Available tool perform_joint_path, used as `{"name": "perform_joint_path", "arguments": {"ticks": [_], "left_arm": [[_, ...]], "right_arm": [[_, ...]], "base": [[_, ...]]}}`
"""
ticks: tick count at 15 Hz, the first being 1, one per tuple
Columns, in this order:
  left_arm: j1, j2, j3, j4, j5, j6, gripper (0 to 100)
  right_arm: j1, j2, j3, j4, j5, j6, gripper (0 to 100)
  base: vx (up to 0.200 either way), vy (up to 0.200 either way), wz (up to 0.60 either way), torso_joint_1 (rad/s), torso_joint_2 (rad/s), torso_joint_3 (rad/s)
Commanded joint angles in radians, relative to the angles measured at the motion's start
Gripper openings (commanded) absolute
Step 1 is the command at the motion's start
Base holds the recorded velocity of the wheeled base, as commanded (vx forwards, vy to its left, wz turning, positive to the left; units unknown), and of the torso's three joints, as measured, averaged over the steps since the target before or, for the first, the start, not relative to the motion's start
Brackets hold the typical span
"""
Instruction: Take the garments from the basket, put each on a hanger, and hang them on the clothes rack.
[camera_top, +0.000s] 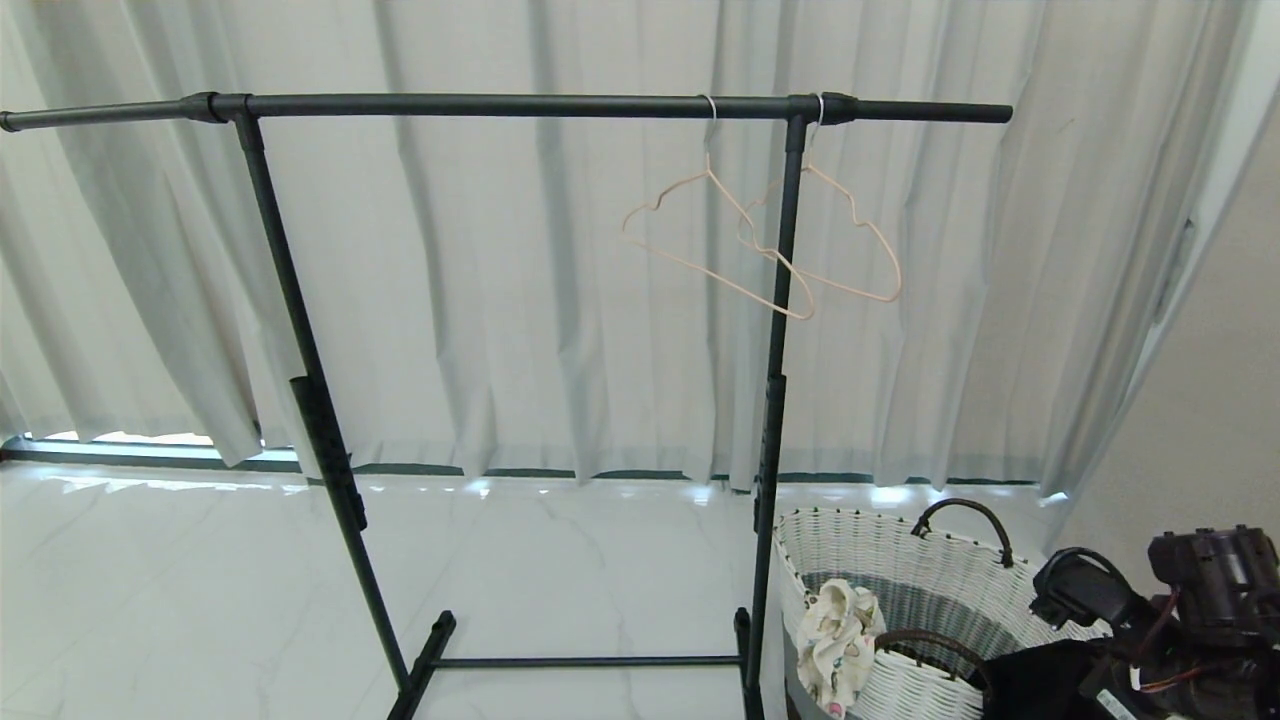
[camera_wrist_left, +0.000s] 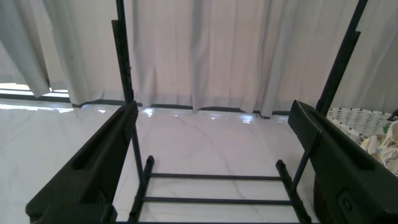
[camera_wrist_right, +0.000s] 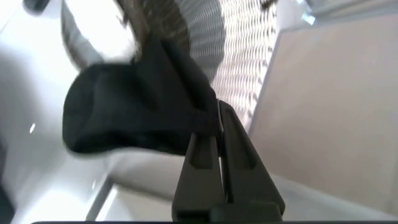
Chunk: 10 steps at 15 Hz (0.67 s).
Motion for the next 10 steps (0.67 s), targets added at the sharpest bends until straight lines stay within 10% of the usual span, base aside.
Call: {"name": "perform_joint_path", "arguments": {"ticks": [1,2,4,10], "left_arm": [[0.0,0.0,0.0,0.0,-0.001,0.0,100],[0.0,0.0,0.0,0.0,0.001,0.0,100],[0.0,0.001,0.0,0.0,-0.001,0.004,100],[0.0,0.001,0.0,0.0,0.001,0.006,100]], "right_arm": [[-0.024,-0.346,-0.305,0.456,-0.001,0.009,0],[-0.024,-0.41,-0.495,0.733,0.004,0.055,0],[0.007,-0.478,-0.656,0.91,0.004,0.121,0],[0.048,-0.576,-0.887,1.045,0.004,0.126,0]], "base": [[0.0,0.0,0.0,0.0,0.0,0.0],[0.0,0.0,0.0,0.0,0.0,0.0],[0.0,0.0,0.0,0.0,0.0,0.0],[-0.067,0.0,0.0,0.001,0.0,0.002]]}}
